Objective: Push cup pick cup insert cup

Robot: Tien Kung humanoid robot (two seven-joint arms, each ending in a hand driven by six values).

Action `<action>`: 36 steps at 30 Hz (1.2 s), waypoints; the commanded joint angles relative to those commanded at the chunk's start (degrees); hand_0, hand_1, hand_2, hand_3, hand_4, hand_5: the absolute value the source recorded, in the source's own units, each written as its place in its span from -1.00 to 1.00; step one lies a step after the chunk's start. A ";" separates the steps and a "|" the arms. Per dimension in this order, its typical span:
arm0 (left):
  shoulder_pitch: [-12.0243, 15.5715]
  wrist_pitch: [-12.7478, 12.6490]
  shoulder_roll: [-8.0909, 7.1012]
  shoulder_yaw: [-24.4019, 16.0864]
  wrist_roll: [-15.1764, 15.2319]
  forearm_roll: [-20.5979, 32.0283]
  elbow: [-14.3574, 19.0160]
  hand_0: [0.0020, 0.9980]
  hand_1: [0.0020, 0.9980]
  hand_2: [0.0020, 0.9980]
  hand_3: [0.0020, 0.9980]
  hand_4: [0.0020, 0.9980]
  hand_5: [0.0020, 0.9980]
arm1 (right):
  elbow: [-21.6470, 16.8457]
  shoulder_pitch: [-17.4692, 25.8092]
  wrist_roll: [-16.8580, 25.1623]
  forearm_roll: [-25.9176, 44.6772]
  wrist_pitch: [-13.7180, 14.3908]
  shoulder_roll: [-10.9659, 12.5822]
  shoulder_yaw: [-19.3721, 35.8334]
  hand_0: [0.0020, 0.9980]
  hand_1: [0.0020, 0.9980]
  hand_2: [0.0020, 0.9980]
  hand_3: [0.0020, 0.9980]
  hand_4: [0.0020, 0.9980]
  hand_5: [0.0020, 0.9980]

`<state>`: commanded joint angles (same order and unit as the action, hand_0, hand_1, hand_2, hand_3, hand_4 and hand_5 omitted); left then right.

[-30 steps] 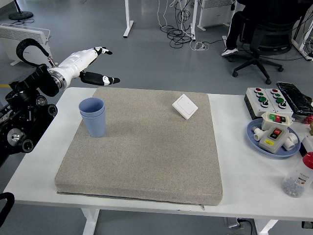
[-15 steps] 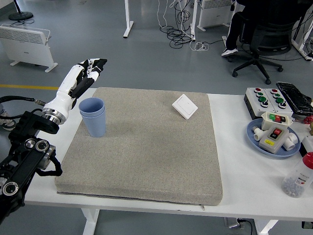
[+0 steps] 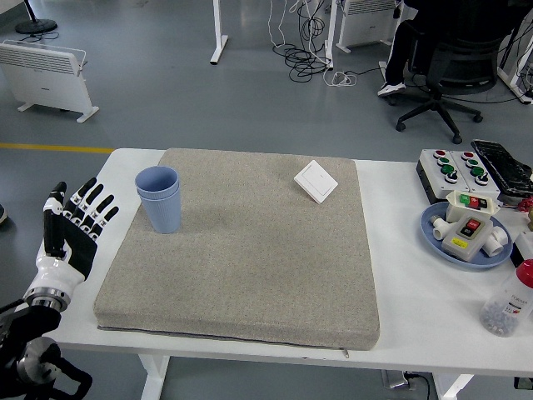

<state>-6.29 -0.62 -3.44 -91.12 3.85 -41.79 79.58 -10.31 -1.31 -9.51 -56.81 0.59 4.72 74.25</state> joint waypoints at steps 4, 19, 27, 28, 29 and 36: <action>2.85 -0.27 0.21 0.11 0.30 0.02 -0.38 0.68 0.74 0.86 0.66 0.21 1.00 | 0.00 -0.23 0.06 -0.36 -0.02 0.03 0.25 0.39 0.19 0.21 0.09 -0.78 -0.08; 1.07 -0.70 1.28 -0.90 0.48 -0.99 -0.61 0.69 0.74 0.86 0.67 0.21 1.00 | 0.00 -0.89 0.07 -0.62 -0.14 0.25 0.09 0.38 0.19 0.20 0.09 -0.78 -0.08; 1.10 -0.93 1.23 -1.05 0.51 -1.09 -0.51 0.70 0.74 0.86 0.72 0.21 1.00 | 0.00 -0.96 0.04 -1.04 -0.17 0.26 0.06 0.38 0.19 0.21 0.09 -0.78 -0.08; 1.23 -0.95 1.16 -1.16 0.50 -1.05 -0.50 0.70 0.74 0.86 0.72 0.21 1.00 | 0.00 -0.97 0.04 -1.05 -0.19 0.32 0.07 0.38 0.19 0.21 0.09 -0.78 -0.08; 1.30 -0.96 1.12 -1.24 0.51 -1.04 -0.47 0.70 0.74 0.86 0.72 0.21 1.00 | 0.00 -0.99 0.03 -1.11 -0.19 0.38 0.10 0.38 0.19 0.21 0.09 -0.78 -0.08; 0.64 -0.86 1.15 -1.15 0.29 -1.31 -0.66 0.70 0.75 0.88 0.73 0.21 1.00 | 0.00 -0.91 -0.11 -1.04 -0.12 0.57 0.44 0.38 0.18 0.20 0.09 -0.78 -0.08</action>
<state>-5.65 -1.49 -2.28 -92.28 4.14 -43.10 78.92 -10.31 -2.22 -9.63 -57.85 0.48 5.29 74.69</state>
